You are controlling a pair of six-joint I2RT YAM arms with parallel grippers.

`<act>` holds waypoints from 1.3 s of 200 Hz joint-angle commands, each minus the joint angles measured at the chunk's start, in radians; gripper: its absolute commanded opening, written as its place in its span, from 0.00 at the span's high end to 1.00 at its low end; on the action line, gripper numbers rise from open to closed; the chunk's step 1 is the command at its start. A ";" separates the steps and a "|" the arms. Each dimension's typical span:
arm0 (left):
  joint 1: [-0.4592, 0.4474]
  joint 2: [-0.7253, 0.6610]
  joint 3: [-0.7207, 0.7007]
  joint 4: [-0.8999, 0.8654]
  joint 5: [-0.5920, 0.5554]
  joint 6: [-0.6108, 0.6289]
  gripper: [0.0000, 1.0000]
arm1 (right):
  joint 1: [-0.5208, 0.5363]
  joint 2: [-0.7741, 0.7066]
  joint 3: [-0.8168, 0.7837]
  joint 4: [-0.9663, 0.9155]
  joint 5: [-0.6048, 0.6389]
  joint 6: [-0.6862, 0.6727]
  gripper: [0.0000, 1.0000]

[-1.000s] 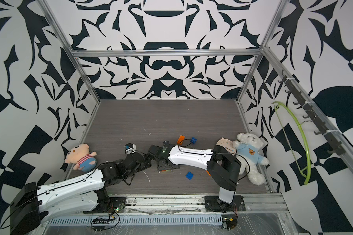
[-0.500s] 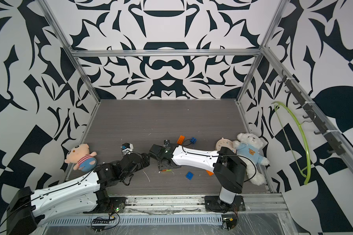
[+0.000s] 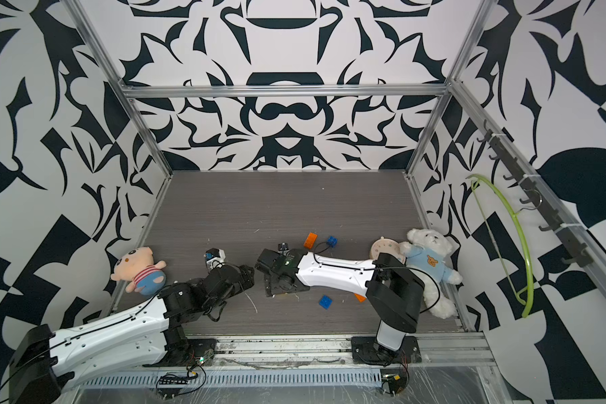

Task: Assemble the number 5 with lego
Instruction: Assemble the lego brick with the lego brick.

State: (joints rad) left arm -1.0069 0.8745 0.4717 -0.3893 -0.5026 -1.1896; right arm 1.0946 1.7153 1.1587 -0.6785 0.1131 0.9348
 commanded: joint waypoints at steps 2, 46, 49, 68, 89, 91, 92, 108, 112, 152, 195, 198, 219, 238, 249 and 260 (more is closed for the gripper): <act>0.005 -0.032 -0.026 -0.040 -0.024 -0.016 0.01 | -0.002 0.037 0.034 -0.022 0.006 -0.002 0.09; 0.005 -0.055 -0.047 -0.039 -0.018 -0.025 0.01 | -0.009 0.080 0.041 -0.018 0.012 0.002 0.09; 0.005 -0.055 -0.048 -0.040 -0.016 -0.026 0.01 | -0.011 0.082 0.043 -0.017 0.011 0.001 0.09; 0.005 -0.051 -0.049 -0.036 -0.014 -0.028 0.01 | -0.016 0.100 0.050 -0.015 0.006 0.002 0.10; 0.005 -0.045 -0.048 -0.030 -0.015 -0.028 0.01 | -0.017 0.117 0.057 -0.011 -0.003 0.006 0.12; 0.005 -0.044 -0.048 -0.030 -0.013 -0.028 0.01 | -0.017 0.118 0.058 -0.010 -0.005 0.006 0.13; 0.005 -0.043 -0.048 -0.030 -0.014 -0.028 0.01 | -0.017 0.119 0.058 -0.009 -0.006 0.006 0.13; 0.005 -0.037 -0.048 -0.024 -0.012 -0.025 0.01 | -0.017 0.127 0.061 -0.006 -0.009 0.007 0.14; 0.005 -0.036 -0.048 -0.024 -0.012 -0.025 0.01 | -0.016 0.128 0.062 -0.006 -0.008 0.009 0.14; 0.005 -0.020 -0.047 -0.016 -0.008 -0.025 0.01 | -0.021 0.146 0.058 -0.006 -0.016 0.032 0.18; 0.005 -0.017 -0.048 -0.012 -0.007 -0.027 0.01 | -0.021 0.164 0.063 -0.024 -0.018 0.044 0.25; 0.005 -0.017 -0.048 -0.011 -0.006 -0.026 0.01 | -0.021 0.166 0.064 -0.024 -0.017 0.044 0.25; 0.005 -0.016 -0.048 -0.006 -0.006 -0.025 0.01 | -0.022 0.172 0.065 -0.027 -0.016 0.042 0.24; 0.005 -0.010 -0.046 -0.005 -0.006 -0.025 0.01 | -0.021 0.169 0.063 -0.024 -0.012 0.043 0.22; 0.004 -0.007 -0.045 -0.002 -0.006 -0.023 0.01 | -0.021 0.168 0.064 -0.025 -0.009 0.042 0.22; 0.005 -0.004 -0.044 -0.001 -0.006 -0.020 0.01 | -0.021 0.169 0.064 -0.023 -0.009 0.042 0.22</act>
State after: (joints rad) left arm -1.0061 0.8627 0.4332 -0.4004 -0.5087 -1.2133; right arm 1.0744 1.8740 1.2034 -0.6884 0.0933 0.9665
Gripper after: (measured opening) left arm 0.992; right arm 0.781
